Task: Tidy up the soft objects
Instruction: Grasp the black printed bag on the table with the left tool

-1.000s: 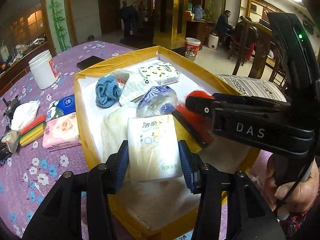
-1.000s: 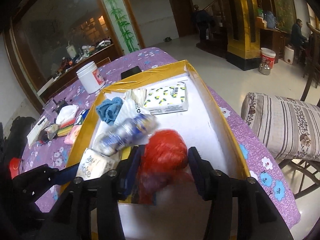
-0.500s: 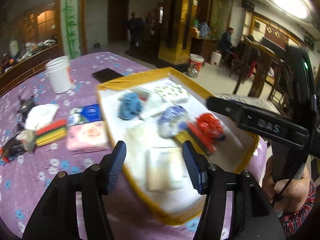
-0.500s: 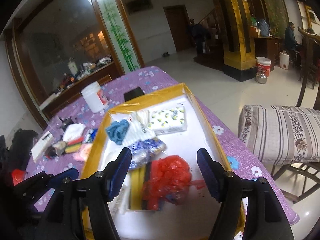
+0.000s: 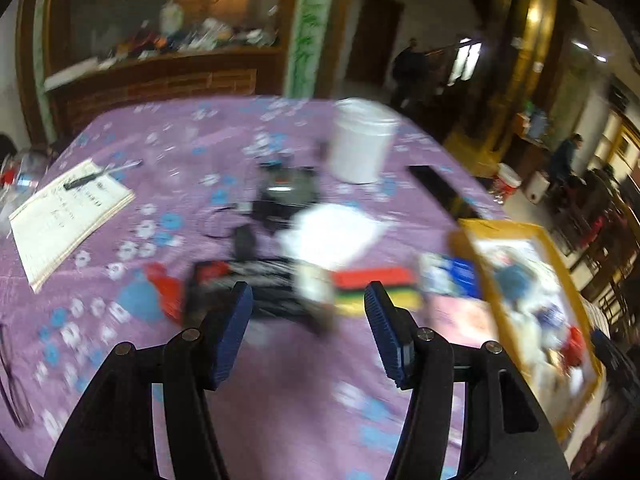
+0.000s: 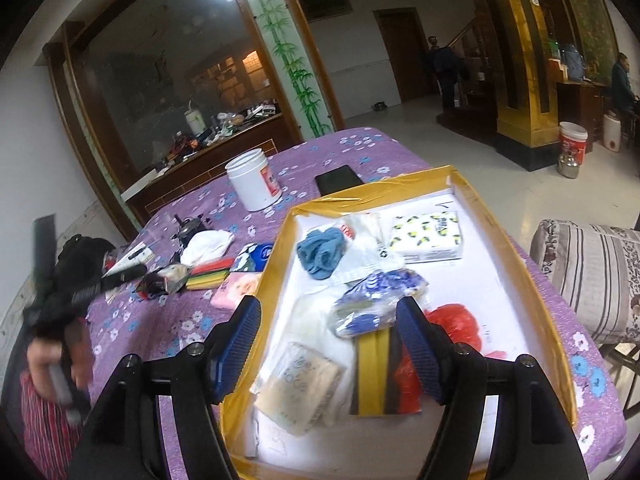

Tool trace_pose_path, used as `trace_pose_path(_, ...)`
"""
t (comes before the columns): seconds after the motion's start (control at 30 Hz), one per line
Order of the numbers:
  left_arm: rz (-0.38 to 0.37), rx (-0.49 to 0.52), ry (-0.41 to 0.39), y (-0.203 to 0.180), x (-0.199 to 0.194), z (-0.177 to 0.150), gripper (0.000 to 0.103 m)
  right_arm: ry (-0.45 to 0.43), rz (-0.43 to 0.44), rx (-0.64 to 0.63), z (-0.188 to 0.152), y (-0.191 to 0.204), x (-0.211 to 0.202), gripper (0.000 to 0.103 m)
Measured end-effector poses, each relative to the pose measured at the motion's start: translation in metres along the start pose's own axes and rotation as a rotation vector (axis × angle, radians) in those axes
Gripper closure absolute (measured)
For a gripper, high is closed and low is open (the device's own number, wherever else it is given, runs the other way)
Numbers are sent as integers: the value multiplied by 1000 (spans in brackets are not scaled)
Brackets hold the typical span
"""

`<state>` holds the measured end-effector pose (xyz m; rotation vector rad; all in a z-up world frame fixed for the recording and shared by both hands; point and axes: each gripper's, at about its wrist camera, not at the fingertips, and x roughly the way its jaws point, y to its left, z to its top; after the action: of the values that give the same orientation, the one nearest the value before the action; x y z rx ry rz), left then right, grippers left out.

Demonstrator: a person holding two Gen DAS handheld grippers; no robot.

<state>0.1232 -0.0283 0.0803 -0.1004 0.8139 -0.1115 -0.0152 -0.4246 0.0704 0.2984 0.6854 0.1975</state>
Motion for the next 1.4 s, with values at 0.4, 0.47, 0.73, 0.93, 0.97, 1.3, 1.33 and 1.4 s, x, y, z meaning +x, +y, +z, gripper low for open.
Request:
trace_pose_path(0.4, -202, -92, 220, 37, 73, 8, 46, 15, 8, -41, -6, 19, -6, 30)
trace_pose_path(0.47, -242, -74, 244, 26, 57, -5, 43, 16, 11, -44, -7, 20, -6, 30)
trace_pose_path(0.73, -191, 217, 259, -39, 7, -52, 31, 29, 40, -38, -7, 22, 4, 29)
trace_pose_path(0.93, -95, 297, 289, -45, 26, -66, 31, 41, 51, -63, -9, 30, 7, 29)
trace_pose_path(0.97, -93, 300, 281, -46, 27, -69, 35, 40, 50, -68, -9, 31, 6, 29)
trace_pose_path(1.3, 44, 72, -26, -17, -25, -48, 58, 122, 165, -125, 17, 69, 23, 26)
trace_pose_path(1.33, 56, 51, -49, -13, -27, -46, 58, 161, 214, -124, 25, 79, 33, 24)
trace_pose_path(1.4, 73, 7, -104, 1, -30, -46, 58, 218, 272, -128, 42, 100, 58, 24)
